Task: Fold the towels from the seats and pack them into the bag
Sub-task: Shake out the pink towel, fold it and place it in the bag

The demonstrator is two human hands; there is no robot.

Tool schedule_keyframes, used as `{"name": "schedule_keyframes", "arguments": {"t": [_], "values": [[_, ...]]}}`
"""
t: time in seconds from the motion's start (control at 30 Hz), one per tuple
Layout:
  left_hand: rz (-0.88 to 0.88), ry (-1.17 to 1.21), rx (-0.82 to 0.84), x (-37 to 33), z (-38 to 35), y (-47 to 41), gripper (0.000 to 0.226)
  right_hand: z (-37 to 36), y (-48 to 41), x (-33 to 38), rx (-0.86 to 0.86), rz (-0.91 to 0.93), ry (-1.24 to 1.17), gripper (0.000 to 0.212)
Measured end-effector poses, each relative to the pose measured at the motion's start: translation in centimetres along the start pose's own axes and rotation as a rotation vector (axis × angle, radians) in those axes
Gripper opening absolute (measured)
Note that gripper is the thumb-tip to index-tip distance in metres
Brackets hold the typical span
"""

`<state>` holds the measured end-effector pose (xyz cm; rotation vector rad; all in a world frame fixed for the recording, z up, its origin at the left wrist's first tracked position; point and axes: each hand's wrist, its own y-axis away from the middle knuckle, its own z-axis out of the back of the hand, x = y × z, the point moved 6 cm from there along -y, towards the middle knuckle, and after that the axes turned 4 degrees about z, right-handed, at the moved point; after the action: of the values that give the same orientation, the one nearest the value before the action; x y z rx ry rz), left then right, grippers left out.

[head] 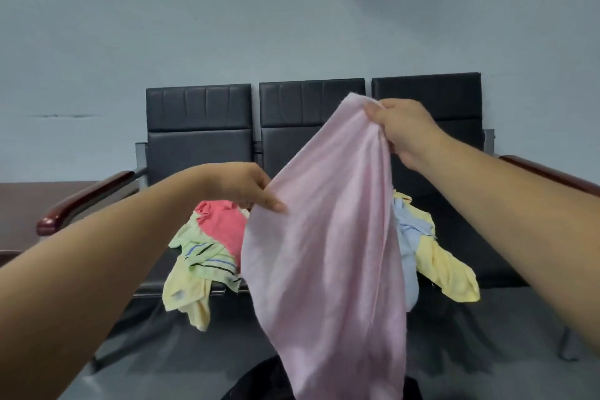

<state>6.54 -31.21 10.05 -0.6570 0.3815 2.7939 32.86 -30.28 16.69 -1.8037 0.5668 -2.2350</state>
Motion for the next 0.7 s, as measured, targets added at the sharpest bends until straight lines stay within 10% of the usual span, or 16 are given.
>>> {"name": "schedule_keyframes", "arguments": {"t": [0.23,0.47,0.7], "values": [[-0.008,0.256,-0.038,5.0,-1.8,-1.2,0.017,2.2,-1.0,-5.8,-0.083,-0.141,0.176,0.018],[-0.024,0.006,-0.732,4.7,2.4,-1.3,0.02,1.5,-0.2,-7.3,0.076,-0.108,0.178,0.009],[-0.006,-0.356,-0.442,5.8,0.7,-2.1,0.02,2.4,-1.8,-8.1,-0.141,-0.128,0.232,0.025]]}}
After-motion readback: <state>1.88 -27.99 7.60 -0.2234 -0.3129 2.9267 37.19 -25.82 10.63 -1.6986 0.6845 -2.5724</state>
